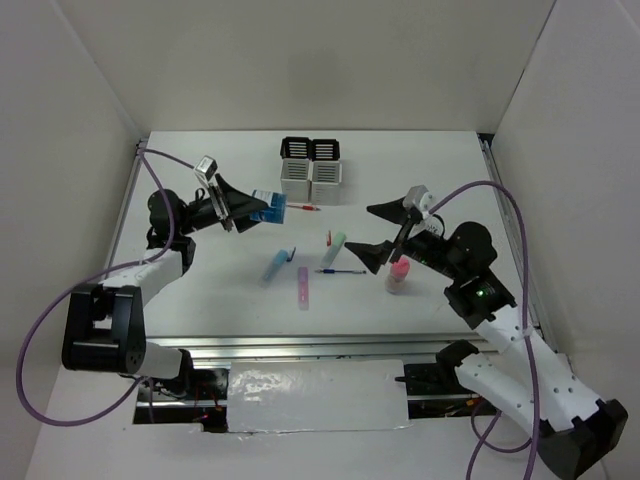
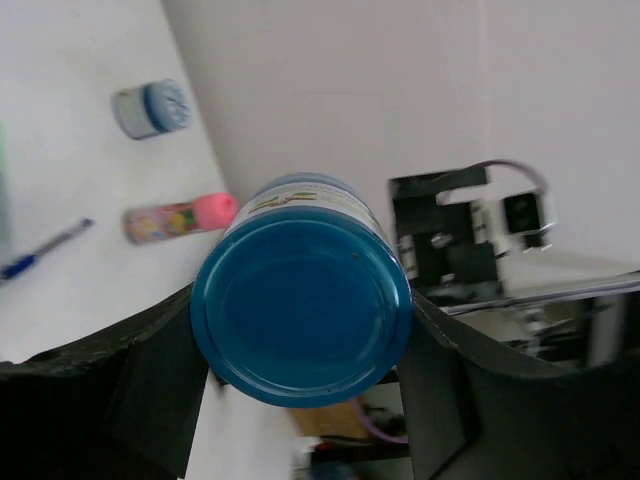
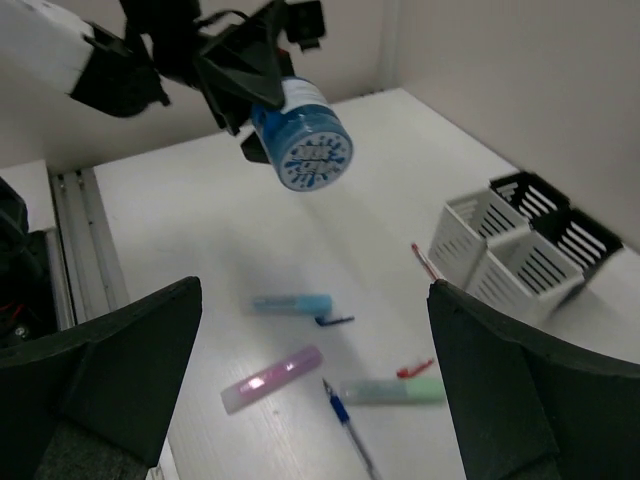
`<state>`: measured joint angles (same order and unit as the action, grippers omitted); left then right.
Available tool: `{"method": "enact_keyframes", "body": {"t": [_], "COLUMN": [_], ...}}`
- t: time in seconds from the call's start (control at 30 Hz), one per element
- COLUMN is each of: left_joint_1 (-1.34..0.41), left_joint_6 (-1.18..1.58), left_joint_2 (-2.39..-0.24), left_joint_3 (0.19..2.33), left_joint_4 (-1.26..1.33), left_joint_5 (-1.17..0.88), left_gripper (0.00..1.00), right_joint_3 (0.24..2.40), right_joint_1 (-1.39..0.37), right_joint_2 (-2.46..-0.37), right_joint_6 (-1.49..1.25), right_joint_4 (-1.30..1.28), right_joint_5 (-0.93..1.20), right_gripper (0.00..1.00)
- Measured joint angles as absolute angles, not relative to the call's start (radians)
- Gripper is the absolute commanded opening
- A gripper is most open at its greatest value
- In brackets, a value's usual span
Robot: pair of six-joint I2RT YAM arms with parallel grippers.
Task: Sort the stationery into containers
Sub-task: Pick up the stationery from the center of the board.
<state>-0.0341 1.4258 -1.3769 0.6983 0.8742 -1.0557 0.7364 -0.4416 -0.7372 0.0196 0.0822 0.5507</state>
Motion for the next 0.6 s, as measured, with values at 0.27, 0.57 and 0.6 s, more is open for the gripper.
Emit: {"method": "enact_keyframes", "body": {"t": [0.27,0.57,0.6], "left_joint_1": [-0.059,-0.174,-0.18], "left_joint_6": [1.877,1.968,1.969], "left_joint_2": [-1.42,-1.375,-1.368], "left_joint_3": [0.661,0.652,0.647], "left_joint_4": [1.18,1.242,1.245], "left_joint_5": [-1.05,-1.088,-1.093], "left_gripper": [0.0,0.0,0.0], "right_joint_3": [0.661,0.736,0.745], "right_joint_1": [-0.678,-0.738,-0.738], "right_joint_2": [-0.915,-1.058,-1.063], "right_joint_6": [0.12,0.224,0.226], "right_joint_4": [0.419,0.5,0.502], "right_joint_5": [0.471,0.485,0.487], "right_gripper": [1.0,1.0,1.0]}}
